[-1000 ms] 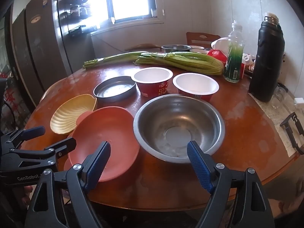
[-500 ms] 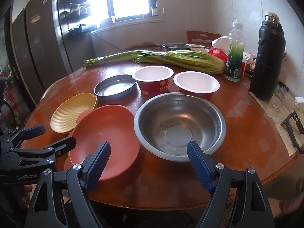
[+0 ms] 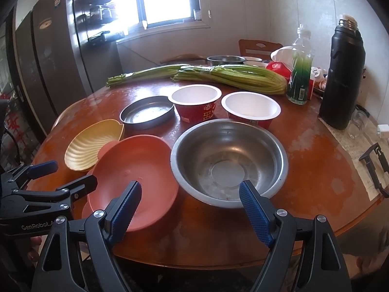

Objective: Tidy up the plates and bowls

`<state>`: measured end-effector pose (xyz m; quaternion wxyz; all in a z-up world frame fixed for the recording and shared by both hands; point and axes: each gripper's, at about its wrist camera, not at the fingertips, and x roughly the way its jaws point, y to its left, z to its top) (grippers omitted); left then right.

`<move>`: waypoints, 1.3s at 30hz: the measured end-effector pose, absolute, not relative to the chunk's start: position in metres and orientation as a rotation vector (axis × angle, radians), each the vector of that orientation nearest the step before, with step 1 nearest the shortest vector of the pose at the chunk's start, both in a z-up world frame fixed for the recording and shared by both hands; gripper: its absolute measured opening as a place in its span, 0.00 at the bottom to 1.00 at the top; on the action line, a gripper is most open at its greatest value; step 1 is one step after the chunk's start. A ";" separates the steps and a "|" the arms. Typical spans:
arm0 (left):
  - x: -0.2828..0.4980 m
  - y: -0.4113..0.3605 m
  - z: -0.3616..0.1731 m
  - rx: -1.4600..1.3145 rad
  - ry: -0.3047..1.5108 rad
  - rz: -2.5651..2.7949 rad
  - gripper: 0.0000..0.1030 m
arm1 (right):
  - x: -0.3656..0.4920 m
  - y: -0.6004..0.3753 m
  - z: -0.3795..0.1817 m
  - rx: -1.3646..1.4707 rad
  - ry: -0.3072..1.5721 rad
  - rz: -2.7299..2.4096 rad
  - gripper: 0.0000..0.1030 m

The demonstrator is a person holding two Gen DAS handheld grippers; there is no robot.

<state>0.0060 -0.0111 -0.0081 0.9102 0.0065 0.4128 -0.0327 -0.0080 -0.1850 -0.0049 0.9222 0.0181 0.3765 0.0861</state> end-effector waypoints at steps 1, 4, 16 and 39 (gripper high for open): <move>0.006 -0.011 -0.008 0.014 0.852 -0.068 0.98 | -0.008 -0.185 -0.005 0.036 0.774 0.177 0.81; 0.006 -0.011 -0.008 0.016 0.851 -0.069 0.98 | -0.008 -0.185 -0.005 0.037 0.777 0.181 0.81; 0.006 -0.013 -0.007 0.019 0.854 -0.069 0.98 | -0.007 -0.184 -0.003 0.035 0.779 0.183 0.81; 0.015 0.015 -0.001 -0.041 0.854 -0.026 0.98 | 0.014 -0.168 0.008 -0.009 0.785 0.228 0.81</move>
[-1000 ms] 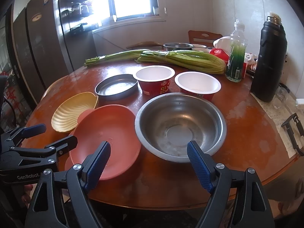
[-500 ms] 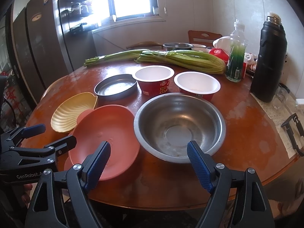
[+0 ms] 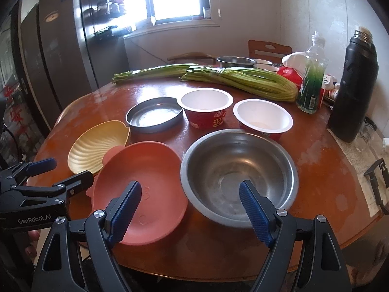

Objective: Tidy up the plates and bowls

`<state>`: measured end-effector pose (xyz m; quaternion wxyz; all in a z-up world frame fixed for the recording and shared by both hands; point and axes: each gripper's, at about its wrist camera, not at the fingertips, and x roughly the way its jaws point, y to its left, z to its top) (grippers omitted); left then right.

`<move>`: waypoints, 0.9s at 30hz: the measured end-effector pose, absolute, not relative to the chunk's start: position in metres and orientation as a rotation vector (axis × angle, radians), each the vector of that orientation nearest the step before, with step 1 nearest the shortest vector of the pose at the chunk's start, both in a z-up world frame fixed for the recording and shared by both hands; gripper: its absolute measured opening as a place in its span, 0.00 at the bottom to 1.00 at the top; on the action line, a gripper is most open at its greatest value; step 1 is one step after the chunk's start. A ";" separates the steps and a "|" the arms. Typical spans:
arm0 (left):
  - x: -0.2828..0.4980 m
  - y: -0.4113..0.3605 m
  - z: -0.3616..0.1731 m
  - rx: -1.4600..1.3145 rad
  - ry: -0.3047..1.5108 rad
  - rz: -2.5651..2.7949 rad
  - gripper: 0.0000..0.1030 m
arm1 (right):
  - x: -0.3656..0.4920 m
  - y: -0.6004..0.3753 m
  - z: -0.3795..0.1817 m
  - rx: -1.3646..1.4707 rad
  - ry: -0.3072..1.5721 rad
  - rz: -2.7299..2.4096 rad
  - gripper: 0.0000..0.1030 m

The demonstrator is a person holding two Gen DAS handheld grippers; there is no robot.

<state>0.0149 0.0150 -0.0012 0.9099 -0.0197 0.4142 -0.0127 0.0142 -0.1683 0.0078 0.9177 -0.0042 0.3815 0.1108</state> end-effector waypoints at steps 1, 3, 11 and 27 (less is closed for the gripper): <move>0.015 0.020 -0.001 -0.051 0.856 -0.015 0.98 | 0.017 -0.164 0.010 -0.021 0.781 0.238 0.81; 0.016 0.033 -0.001 -0.073 0.861 0.012 0.98 | 0.025 -0.154 0.015 -0.046 0.779 0.272 0.81; 0.017 0.083 -0.013 -0.164 0.907 0.091 0.98 | 0.072 -0.103 0.024 -0.046 0.829 0.475 0.81; 0.067 0.112 -0.044 -0.293 1.017 0.045 0.98 | 0.139 -0.039 -0.026 -0.159 1.006 0.515 0.62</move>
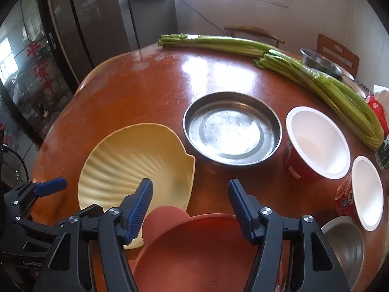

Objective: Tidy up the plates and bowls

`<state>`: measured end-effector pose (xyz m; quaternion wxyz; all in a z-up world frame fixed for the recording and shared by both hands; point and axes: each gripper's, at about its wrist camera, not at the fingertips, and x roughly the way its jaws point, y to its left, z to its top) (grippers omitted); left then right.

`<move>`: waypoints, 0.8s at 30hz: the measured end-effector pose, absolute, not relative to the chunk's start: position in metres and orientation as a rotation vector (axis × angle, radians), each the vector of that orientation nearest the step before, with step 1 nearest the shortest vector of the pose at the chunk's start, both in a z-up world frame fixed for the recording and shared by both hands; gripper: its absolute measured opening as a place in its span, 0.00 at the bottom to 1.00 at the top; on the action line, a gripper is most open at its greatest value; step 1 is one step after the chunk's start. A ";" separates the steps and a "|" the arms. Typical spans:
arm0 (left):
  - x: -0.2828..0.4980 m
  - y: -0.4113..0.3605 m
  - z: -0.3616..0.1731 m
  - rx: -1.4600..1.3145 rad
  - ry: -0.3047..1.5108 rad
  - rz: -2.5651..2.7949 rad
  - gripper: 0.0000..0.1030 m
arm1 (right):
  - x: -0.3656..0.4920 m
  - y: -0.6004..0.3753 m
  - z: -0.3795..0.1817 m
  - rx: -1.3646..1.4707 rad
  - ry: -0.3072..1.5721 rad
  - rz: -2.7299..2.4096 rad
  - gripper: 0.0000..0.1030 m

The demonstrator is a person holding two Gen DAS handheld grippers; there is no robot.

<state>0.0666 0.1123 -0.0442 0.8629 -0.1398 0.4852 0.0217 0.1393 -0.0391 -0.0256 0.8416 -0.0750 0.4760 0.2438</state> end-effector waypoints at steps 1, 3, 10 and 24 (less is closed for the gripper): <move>0.069 0.112 -0.046 -0.295 1.024 0.036 0.98 | 0.142 -0.037 -0.029 -0.162 1.014 0.514 0.61; 0.073 0.111 -0.048 -0.292 1.034 0.041 0.98 | 0.143 -0.035 -0.034 -0.160 1.030 0.519 0.58; 0.084 0.110 -0.046 -0.275 1.008 0.053 0.72 | 0.149 -0.026 -0.041 -0.153 1.045 0.549 0.48; 0.092 0.119 -0.038 -0.343 0.981 -0.002 0.41 | 0.150 -0.010 -0.036 -0.187 1.033 0.573 0.42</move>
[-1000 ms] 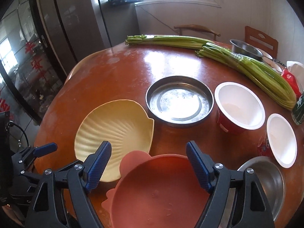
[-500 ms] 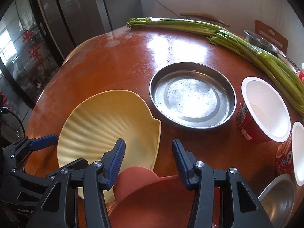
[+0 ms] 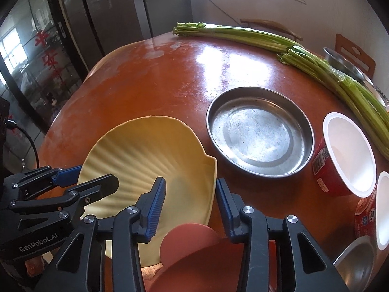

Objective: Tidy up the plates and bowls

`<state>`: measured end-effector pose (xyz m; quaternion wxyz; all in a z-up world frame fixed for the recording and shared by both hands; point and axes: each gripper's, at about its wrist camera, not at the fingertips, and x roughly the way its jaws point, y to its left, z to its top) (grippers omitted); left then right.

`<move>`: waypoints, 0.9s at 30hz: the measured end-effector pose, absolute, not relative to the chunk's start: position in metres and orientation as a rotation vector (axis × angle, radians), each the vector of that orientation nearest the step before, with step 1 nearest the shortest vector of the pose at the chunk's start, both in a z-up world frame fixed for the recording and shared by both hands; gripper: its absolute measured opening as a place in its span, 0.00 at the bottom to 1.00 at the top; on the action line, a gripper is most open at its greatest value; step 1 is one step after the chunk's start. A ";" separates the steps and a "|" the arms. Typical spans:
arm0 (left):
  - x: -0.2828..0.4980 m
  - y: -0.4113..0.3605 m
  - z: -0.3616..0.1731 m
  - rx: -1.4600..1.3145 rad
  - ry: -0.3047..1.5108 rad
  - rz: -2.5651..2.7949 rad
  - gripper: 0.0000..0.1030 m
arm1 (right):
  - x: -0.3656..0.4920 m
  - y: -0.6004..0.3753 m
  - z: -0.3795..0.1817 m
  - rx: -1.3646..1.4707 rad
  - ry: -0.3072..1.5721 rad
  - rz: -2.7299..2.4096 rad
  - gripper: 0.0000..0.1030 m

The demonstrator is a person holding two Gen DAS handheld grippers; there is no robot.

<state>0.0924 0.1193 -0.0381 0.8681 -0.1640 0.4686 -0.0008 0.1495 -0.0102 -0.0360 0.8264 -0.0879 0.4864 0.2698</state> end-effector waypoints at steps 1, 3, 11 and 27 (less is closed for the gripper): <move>0.092 0.121 -0.036 -0.350 0.976 -0.002 0.41 | 0.149 -0.009 -0.035 -0.187 1.032 0.575 0.43; 0.092 0.125 -0.033 -0.361 0.971 -0.002 0.41 | 0.148 -0.007 -0.031 -0.185 1.024 0.583 0.43; 0.099 0.150 -0.017 -0.361 0.944 0.043 0.41 | 0.143 0.013 -0.018 -0.185 1.010 0.613 0.43; 0.141 0.186 -0.033 -0.374 0.962 0.090 0.41 | 0.145 0.031 -0.029 -0.119 1.050 0.621 0.44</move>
